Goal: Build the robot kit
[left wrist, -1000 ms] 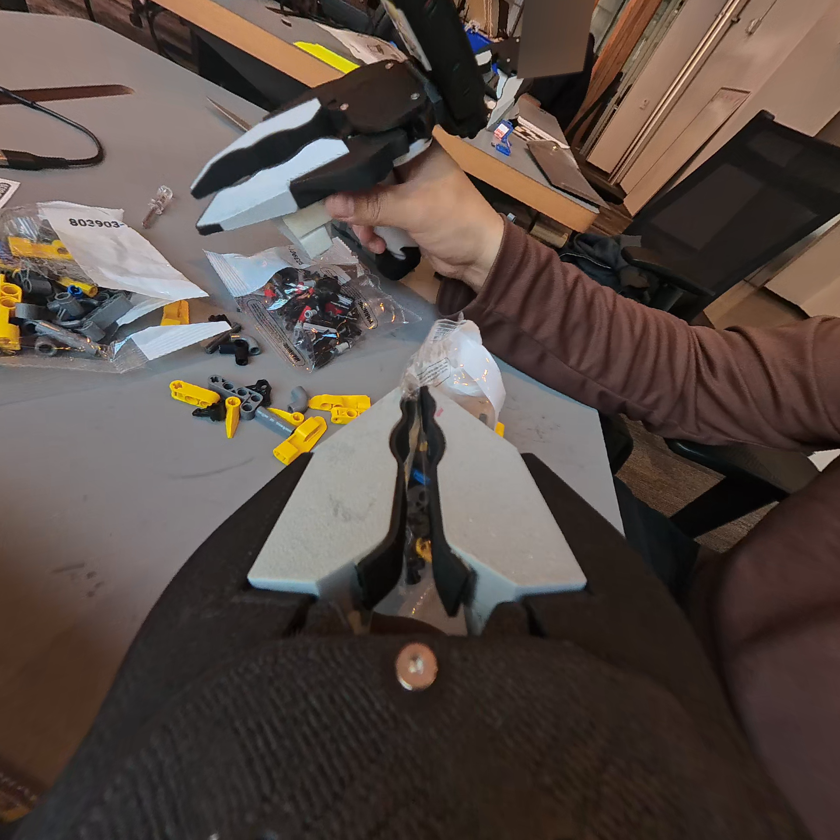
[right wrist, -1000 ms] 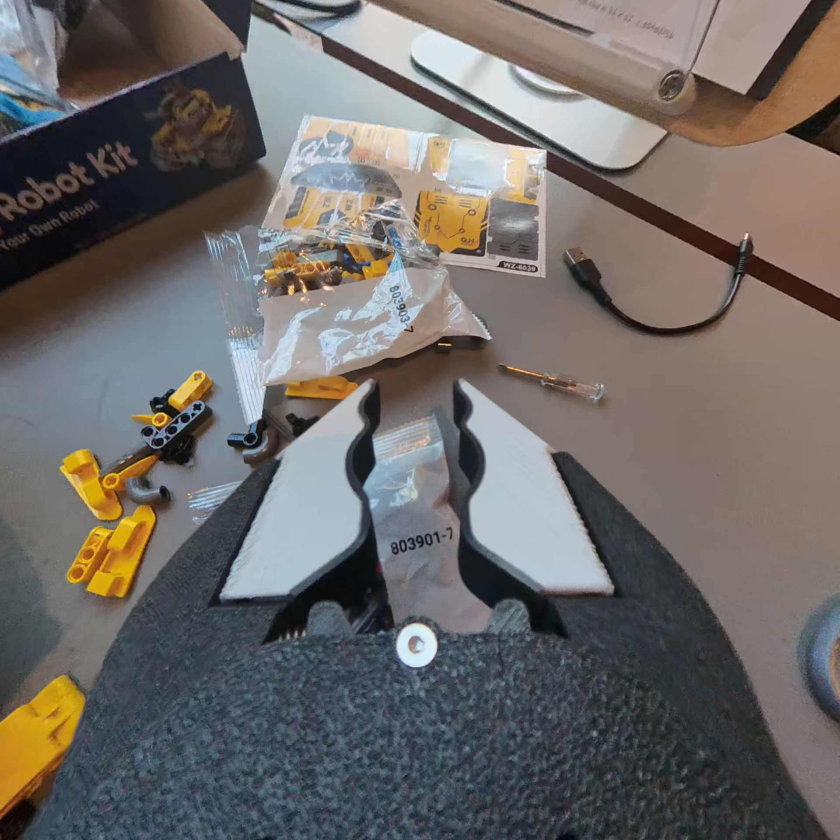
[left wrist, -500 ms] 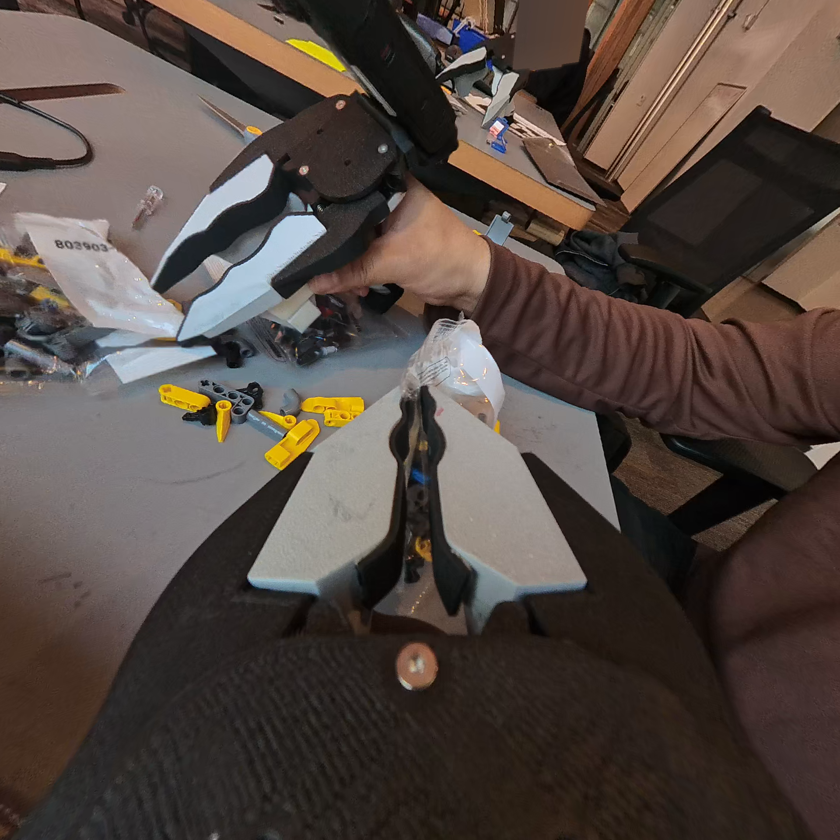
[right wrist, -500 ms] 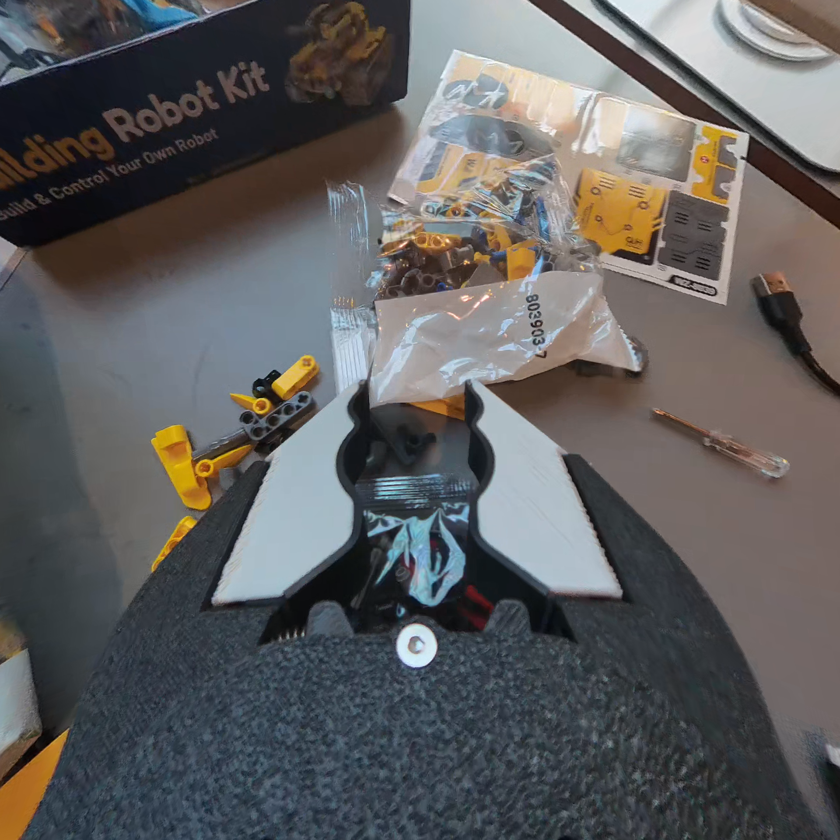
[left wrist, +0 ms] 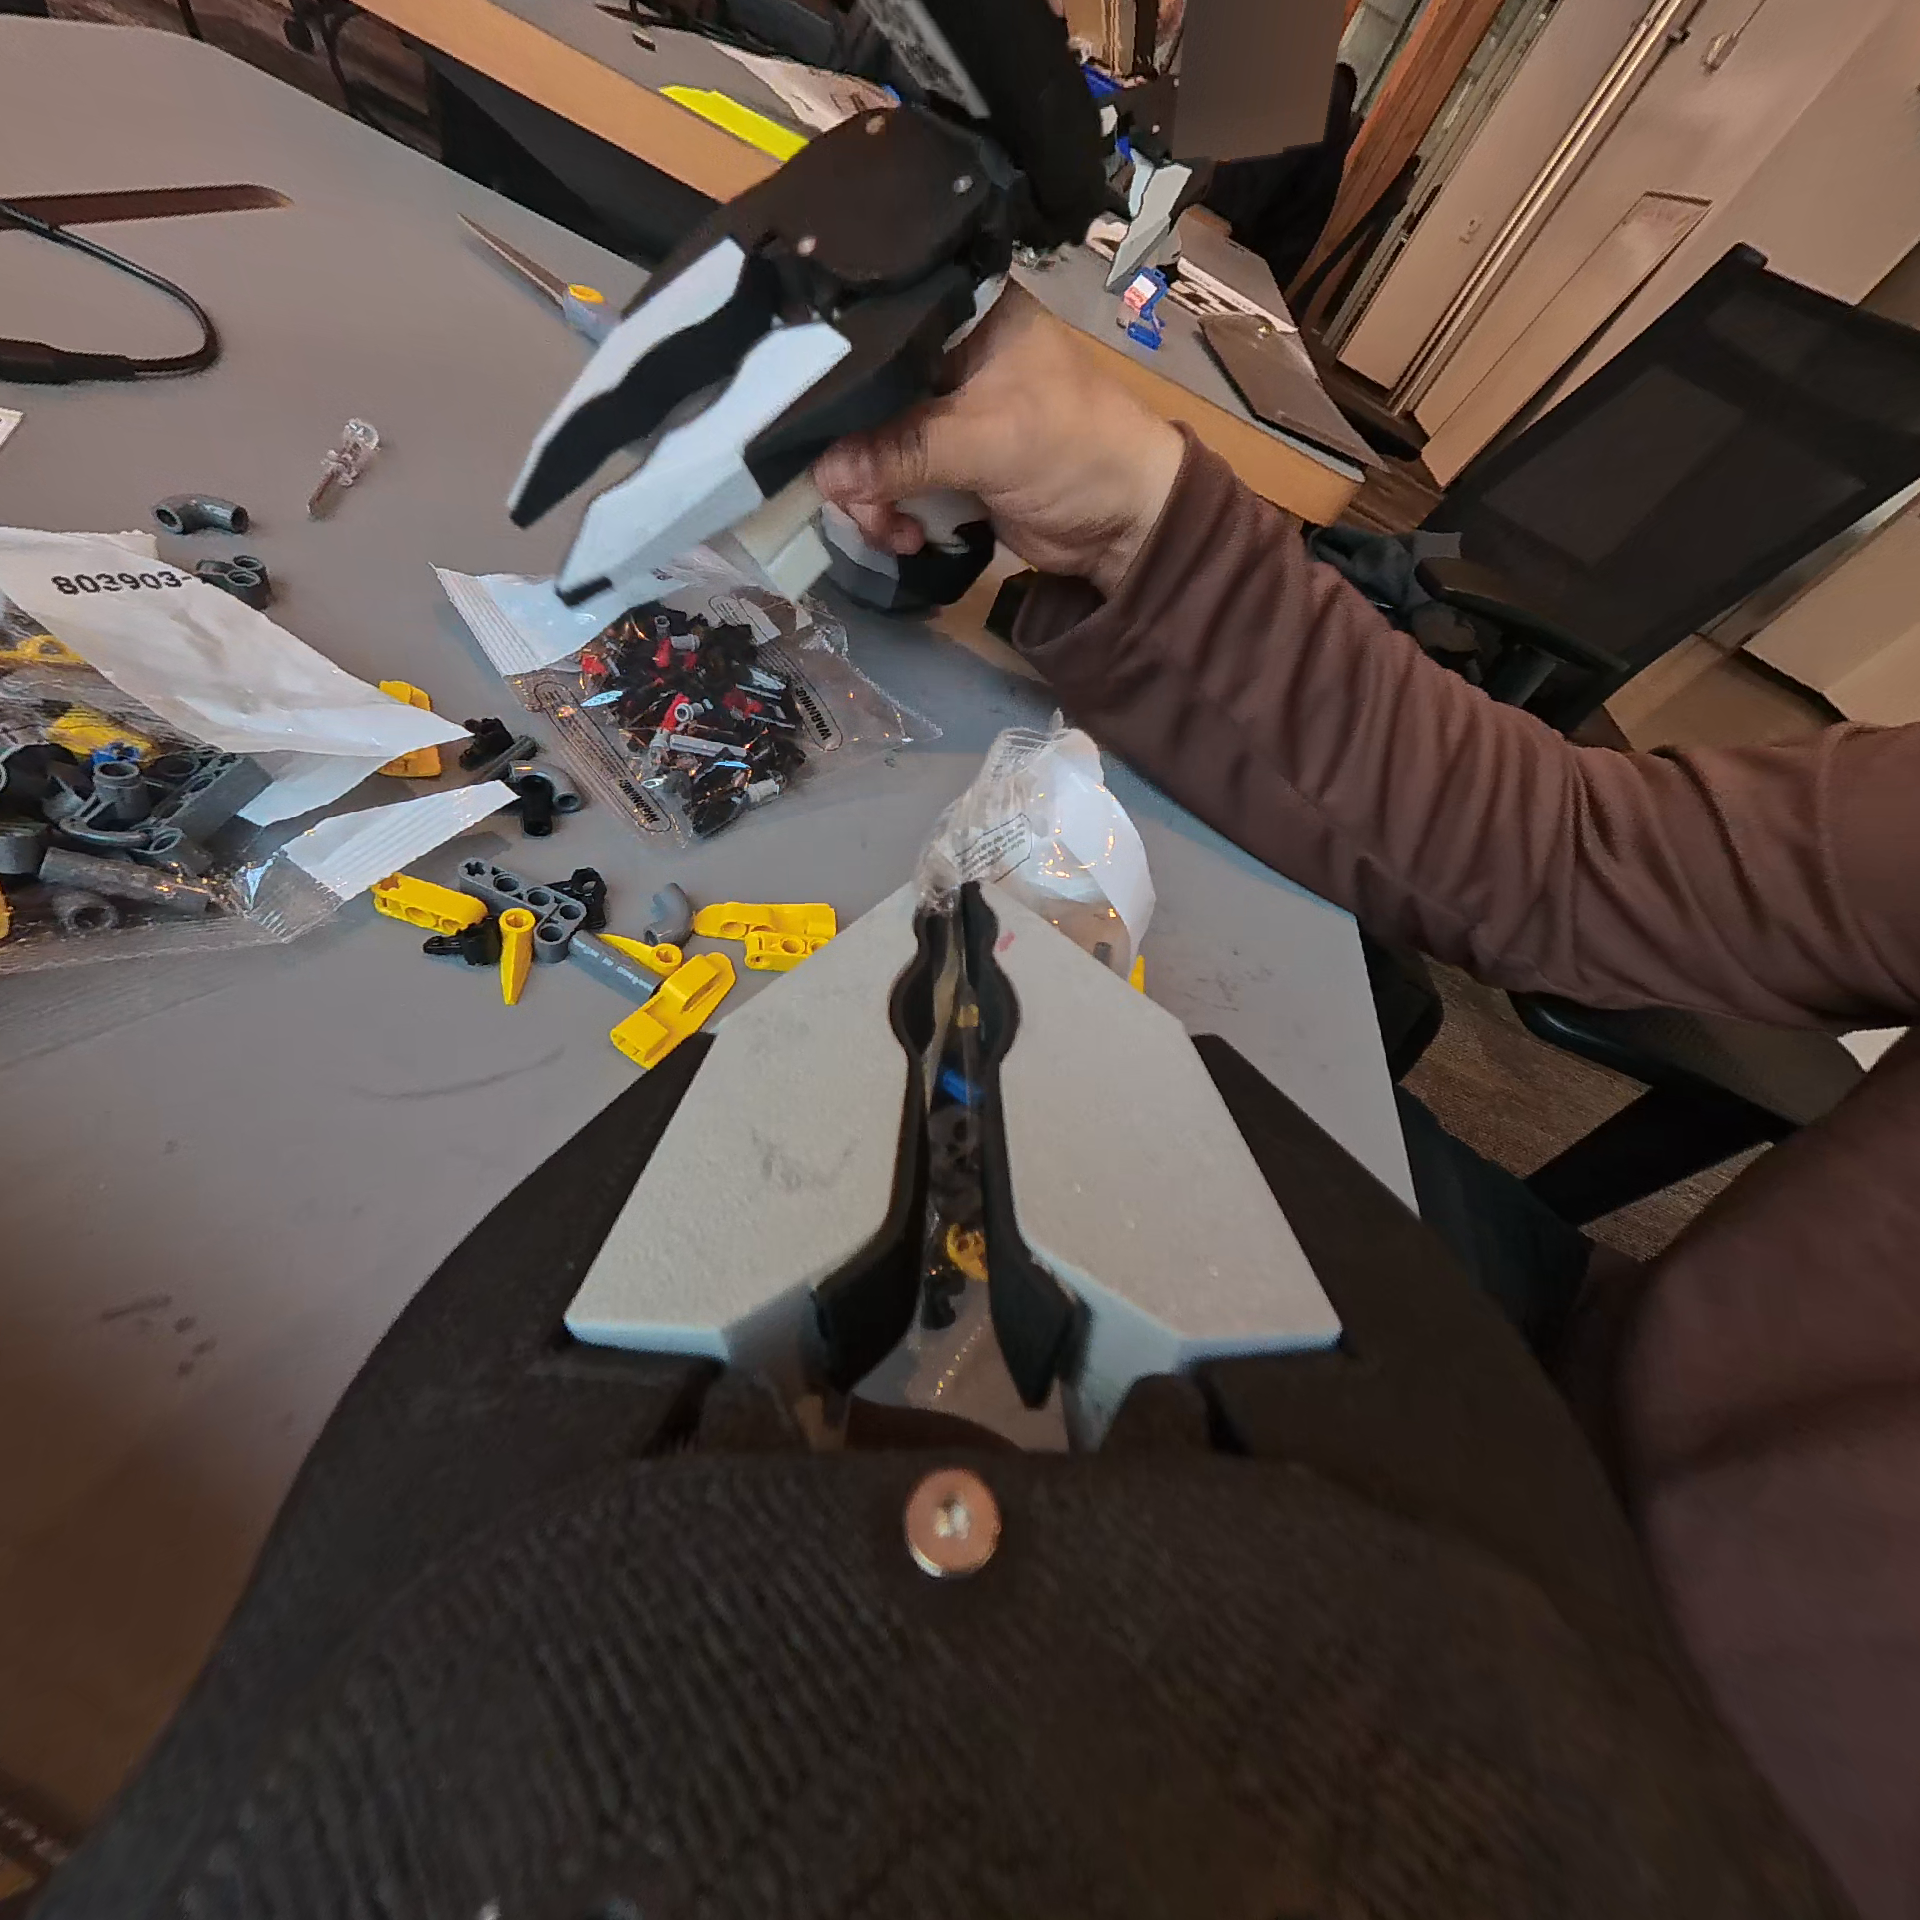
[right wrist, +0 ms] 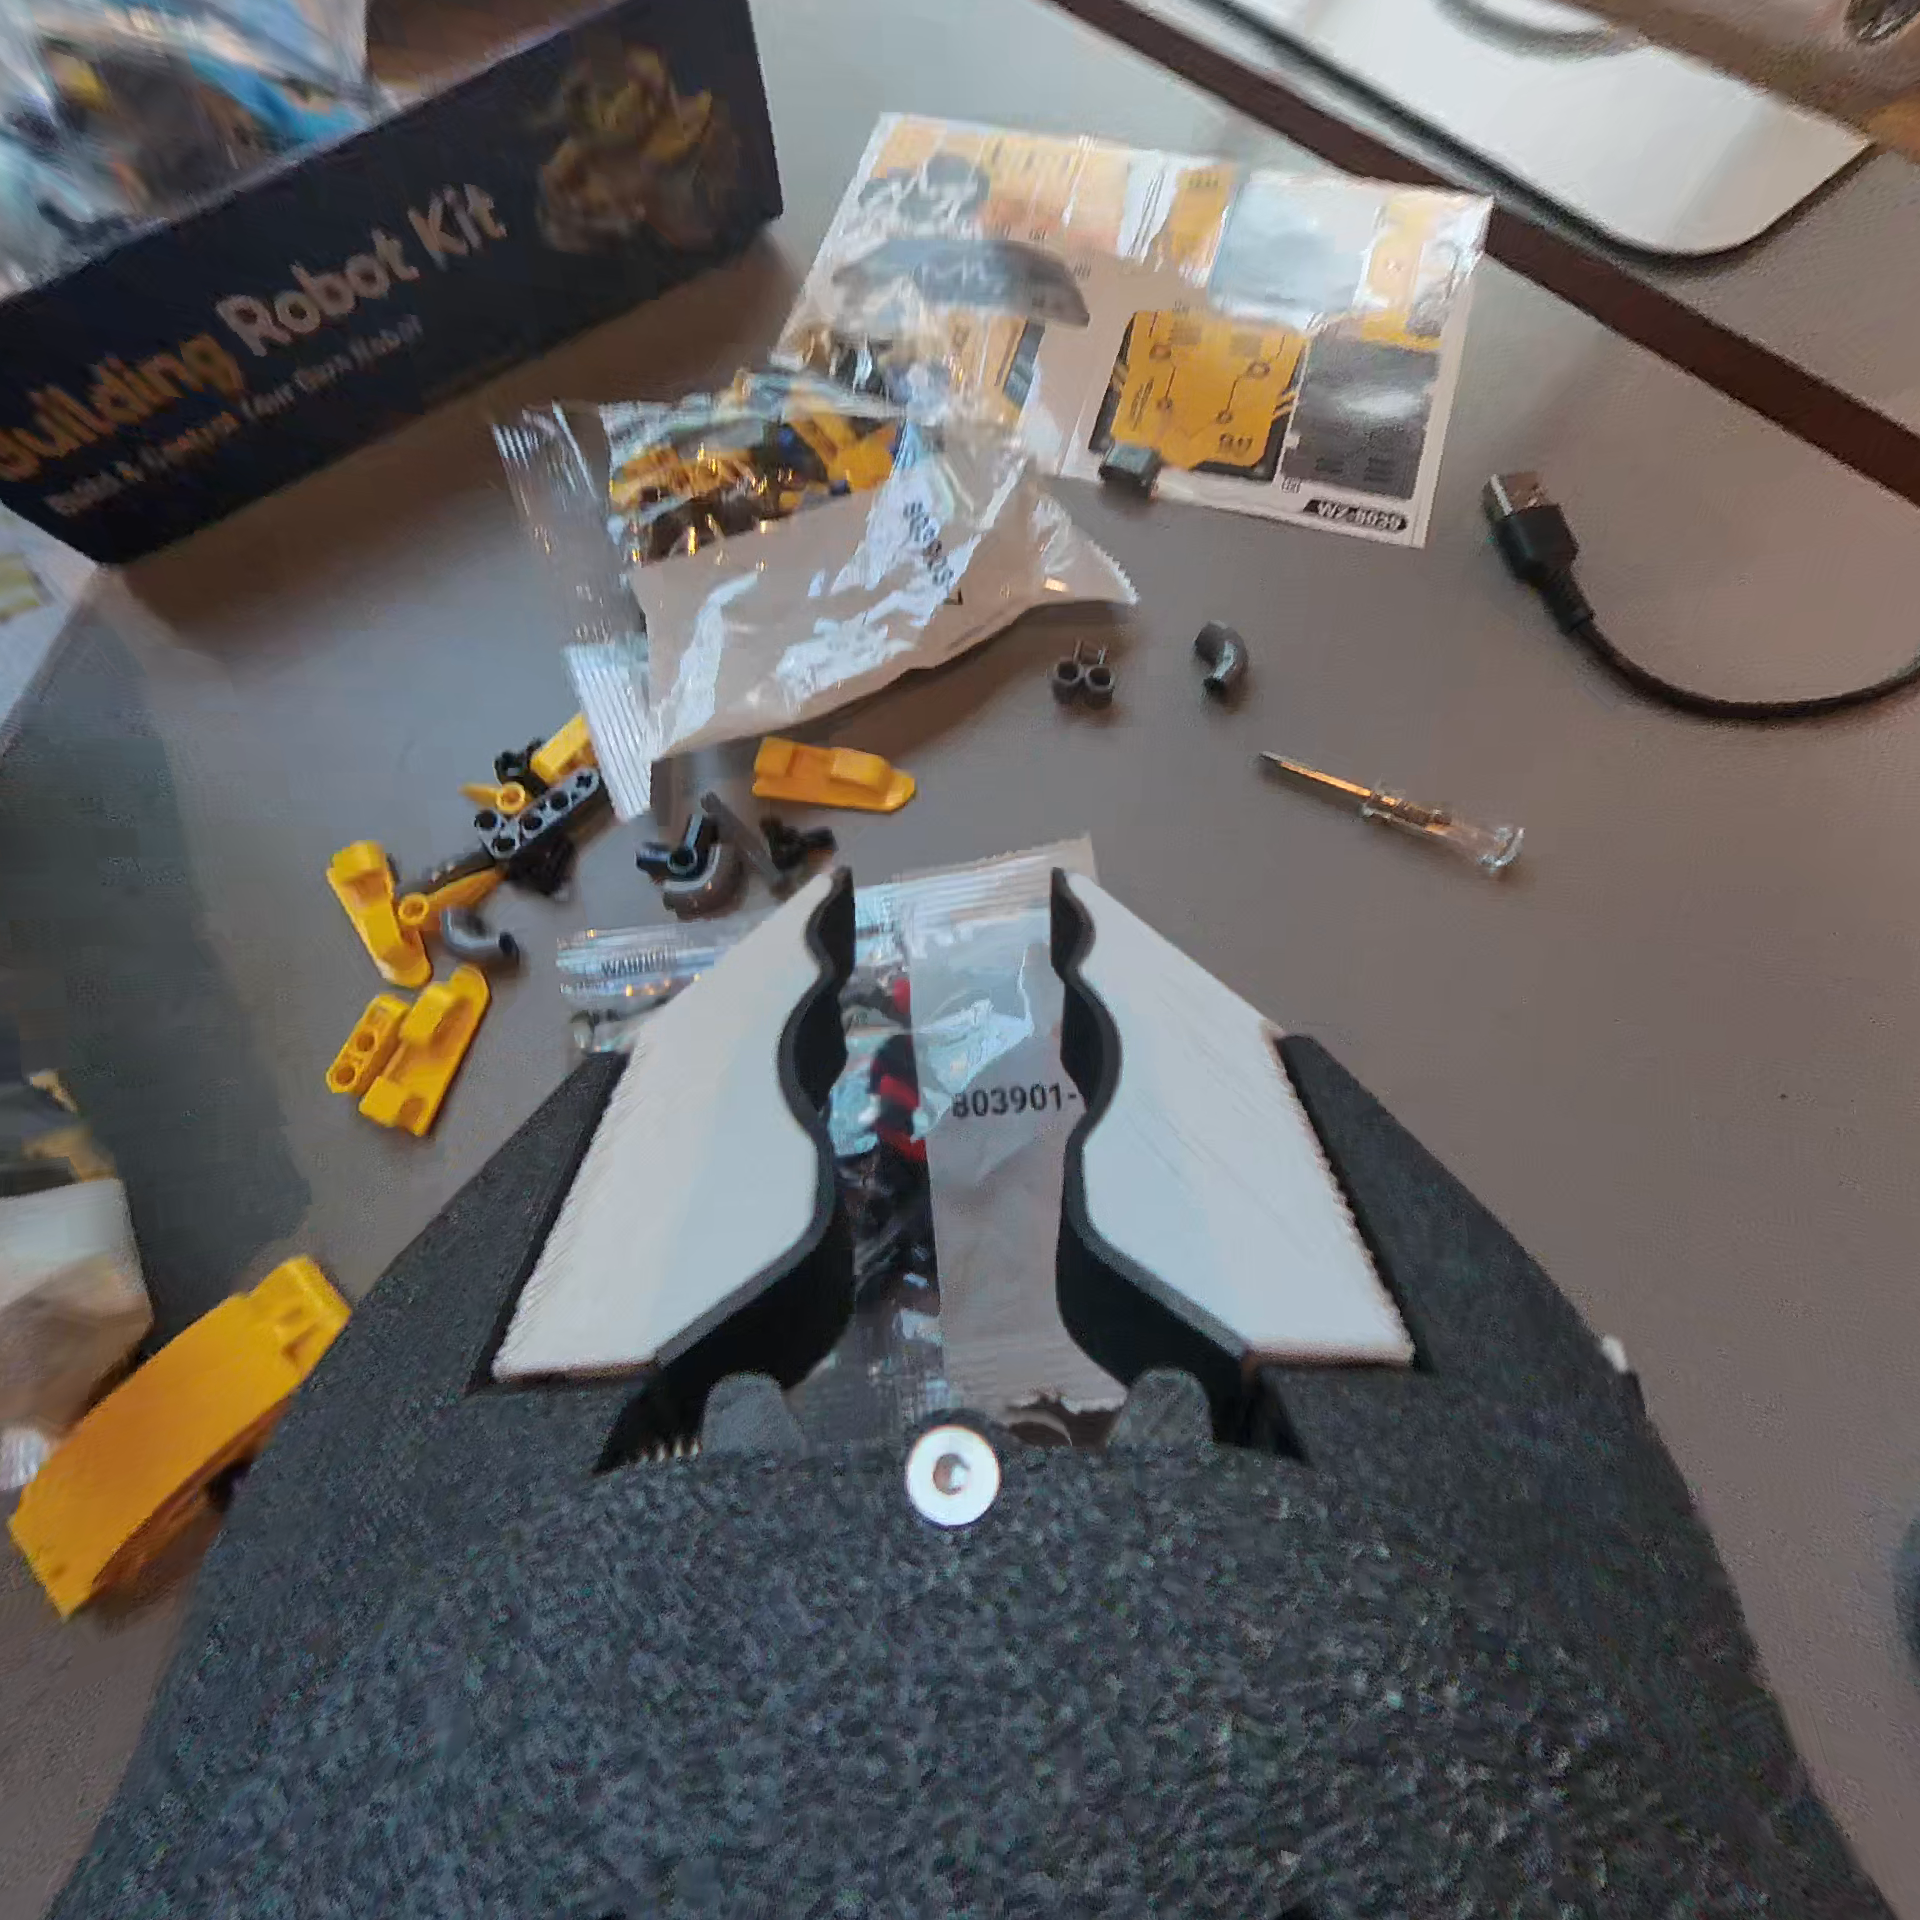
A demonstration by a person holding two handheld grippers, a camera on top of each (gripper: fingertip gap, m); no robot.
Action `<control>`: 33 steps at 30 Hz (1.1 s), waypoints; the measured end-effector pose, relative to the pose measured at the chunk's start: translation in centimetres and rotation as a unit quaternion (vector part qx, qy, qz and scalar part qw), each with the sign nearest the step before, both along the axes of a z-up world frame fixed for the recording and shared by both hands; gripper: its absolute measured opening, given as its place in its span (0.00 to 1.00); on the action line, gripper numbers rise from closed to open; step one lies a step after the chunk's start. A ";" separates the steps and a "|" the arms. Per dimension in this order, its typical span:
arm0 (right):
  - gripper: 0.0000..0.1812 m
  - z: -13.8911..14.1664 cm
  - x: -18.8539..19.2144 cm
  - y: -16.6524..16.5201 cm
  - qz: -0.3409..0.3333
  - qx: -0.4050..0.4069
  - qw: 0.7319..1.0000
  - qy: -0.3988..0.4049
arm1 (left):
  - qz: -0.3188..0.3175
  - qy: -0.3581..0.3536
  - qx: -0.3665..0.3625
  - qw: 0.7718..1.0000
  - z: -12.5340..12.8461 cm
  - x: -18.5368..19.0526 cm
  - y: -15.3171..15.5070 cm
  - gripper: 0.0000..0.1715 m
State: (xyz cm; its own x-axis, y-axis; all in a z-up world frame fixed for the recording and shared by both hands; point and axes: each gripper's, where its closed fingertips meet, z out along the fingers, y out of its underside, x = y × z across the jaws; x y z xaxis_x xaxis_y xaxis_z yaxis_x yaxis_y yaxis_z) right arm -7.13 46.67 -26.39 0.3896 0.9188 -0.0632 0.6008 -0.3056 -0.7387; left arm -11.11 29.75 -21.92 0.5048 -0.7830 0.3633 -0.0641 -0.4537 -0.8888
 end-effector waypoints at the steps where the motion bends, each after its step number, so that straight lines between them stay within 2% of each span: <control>1: 0.20 -0.9 0.5 -0.4 0.013 -0.001 0.999 -0.035 | 0.000 0.000 0.000 1.000 0.0 0.0 0.0 0.00; 3: 0.19 -2.5 1.6 -0.9 0.034 0.016 0.994 -0.107 | -0.001 0.001 -0.001 1.000 0.0 0.0 0.0 0.00; 8: 0.13 -2.8 3.0 -2.1 0.052 0.000 0.988 -0.147 | 0.000 0.002 -0.001 1.000 -0.1 -0.1 0.0 0.00; 13: 0.13 -1.8 3.6 -0.7 0.010 0.007 0.992 -0.127 | 0.000 0.001 -0.003 1.000 -0.1 0.0 0.0 0.00; 17: 0.15 -0.2 2.3 -0.2 0.012 0.063 0.993 -0.100 | -0.003 0.004 -0.006 1.000 -0.3 0.2 0.0 0.00; 19: 0.13 0.1 1.4 -0.6 0.022 0.083 0.991 -0.100 | -0.004 0.005 -0.007 1.000 -0.4 0.3 -0.1 0.00; 25: 0.12 -2.4 -0.2 -1.7 0.042 0.078 0.986 -0.142 | -0.005 0.006 -0.005 1.000 -0.3 0.4 -0.1 0.00; 27: 0.08 -3.2 -0.6 -2.0 0.055 0.073 0.985 -0.147 | -0.005 0.005 -0.005 1.000 -0.3 0.4 -0.2 0.00; 33: 0.02 -3.5 -1.7 -2.9 0.064 0.036 0.991 -0.114 | -0.005 0.005 -0.005 1.000 -0.3 0.5 -0.2 0.00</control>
